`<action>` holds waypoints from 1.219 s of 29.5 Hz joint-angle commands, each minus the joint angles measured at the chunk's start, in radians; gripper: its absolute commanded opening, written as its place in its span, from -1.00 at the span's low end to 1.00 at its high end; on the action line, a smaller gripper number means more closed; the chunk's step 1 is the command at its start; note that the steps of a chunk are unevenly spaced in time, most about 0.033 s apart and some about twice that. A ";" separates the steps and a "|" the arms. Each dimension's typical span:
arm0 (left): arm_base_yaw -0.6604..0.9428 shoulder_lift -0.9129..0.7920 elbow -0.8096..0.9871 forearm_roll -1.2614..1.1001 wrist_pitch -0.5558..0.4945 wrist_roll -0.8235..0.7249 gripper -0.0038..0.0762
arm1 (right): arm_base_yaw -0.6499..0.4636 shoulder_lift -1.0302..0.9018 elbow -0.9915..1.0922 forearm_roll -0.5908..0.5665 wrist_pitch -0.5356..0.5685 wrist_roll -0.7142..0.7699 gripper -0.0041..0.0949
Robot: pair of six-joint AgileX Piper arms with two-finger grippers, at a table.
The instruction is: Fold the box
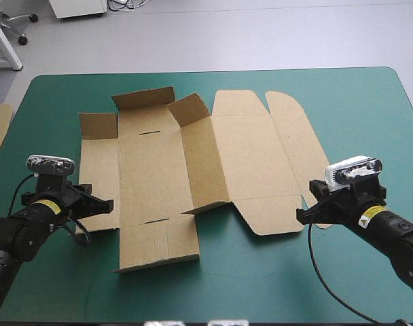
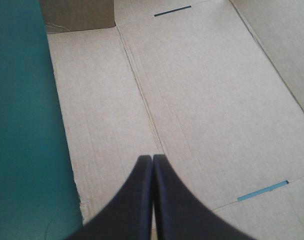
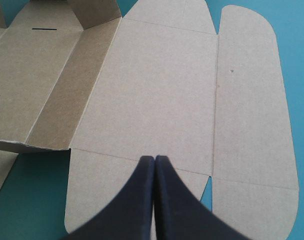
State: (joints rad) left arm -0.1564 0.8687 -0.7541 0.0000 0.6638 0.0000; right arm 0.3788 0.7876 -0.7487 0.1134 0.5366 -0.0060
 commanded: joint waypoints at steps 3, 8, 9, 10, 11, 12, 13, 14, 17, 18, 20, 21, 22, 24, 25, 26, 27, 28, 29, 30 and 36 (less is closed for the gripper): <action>-0.002 -0.004 -0.026 0.000 -0.058 0.000 -0.94 | -0.004 0.002 -0.034 0.004 -0.071 -0.008 -0.96; -0.002 -0.004 -0.026 0.006 -0.058 0.000 -0.94 | -0.004 0.002 -0.034 0.004 -0.071 -0.008 -0.96; -0.002 -0.004 -0.026 0.006 -0.058 0.000 -0.94 | -0.004 0.002 -0.034 0.004 -0.071 -0.008 -0.96; -0.002 -0.004 -0.026 0.006 -0.058 0.000 -0.94 | -0.004 0.002 -0.034 0.004 -0.071 -0.008 -0.96; -0.002 -0.004 -0.026 0.006 -0.058 0.000 -0.94 | -0.004 0.002 -0.034 0.004 -0.071 -0.008 -0.96; -0.002 -0.004 -0.026 0.006 -0.058 0.000 -0.94 | -0.004 0.002 -0.034 0.004 -0.071 -0.008 -0.96; -0.002 -0.004 -0.026 0.006 -0.058 0.000 -0.94 | -0.004 0.002 -0.034 0.004 -0.071 -0.008 -0.96; -0.002 -0.004 -0.026 0.006 -0.058 0.000 -0.94 | -0.004 0.002 -0.034 0.006 -0.071 -0.008 -0.96; -0.002 -0.004 -0.026 0.010 -0.058 0.000 -0.94 | -0.004 0.002 -0.034 0.006 -0.071 -0.008 -0.96; -0.002 -0.004 -0.026 0.010 -0.058 0.000 -0.94 | -0.004 0.002 -0.034 0.006 -0.071 -0.008 -0.96; -0.002 -0.004 -0.026 0.000 -0.056 0.000 -0.94 | -0.004 0.002 -0.034 0.006 -0.071 -0.008 -0.96; -0.002 -0.004 -0.026 0.000 -0.056 -0.016 -0.94 | -0.004 0.002 -0.034 0.006 -0.073 -0.008 -0.96; -0.002 -0.004 -0.026 0.000 -0.056 -0.020 -0.94 | -0.004 0.002 -0.034 0.006 -0.073 -0.008 -0.96; -0.002 -0.003 -0.026 0.007 -0.063 -0.022 -0.94 | -0.004 0.002 -0.034 0.006 -0.075 -0.008 -0.96; -0.002 0.004 -0.026 0.010 -0.067 -0.023 -0.94 | -0.004 0.002 -0.034 0.006 -0.075 -0.008 -0.96; 0.001 0.007 -0.033 0.011 -0.073 -0.029 -0.94 | -0.004 0.002 -0.034 0.006 -0.080 -0.008 -0.96; 0.006 0.020 -0.042 0.011 -0.077 -0.047 -0.94 | -0.004 0.002 -0.034 0.006 -0.082 -0.008 -0.96; 0.016 0.033 -0.055 0.009 -0.077 -0.057 -0.94 | -0.004 0.002 -0.034 0.006 -0.083 -0.008 -0.96; 0.024 0.046 -0.066 0.000 -0.077 -0.059 -0.94 | -0.004 0.002 -0.034 0.006 -0.083 -0.008 -0.96; 0.038 0.063 -0.081 -0.014 -0.079 -0.059 -0.94 | -0.004 0.002 -0.034 0.006 -0.083 -0.008 -0.96; 0.169 0.182 -0.152 -0.248 -0.066 0.093 -0.94 | -0.004 0.002 -0.034 0.006 -0.080 -0.008 -0.96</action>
State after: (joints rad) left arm -0.0387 1.0148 -0.8494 -0.1044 0.6512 0.0000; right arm 0.3788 0.7876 -0.7487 0.1165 0.5267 -0.0060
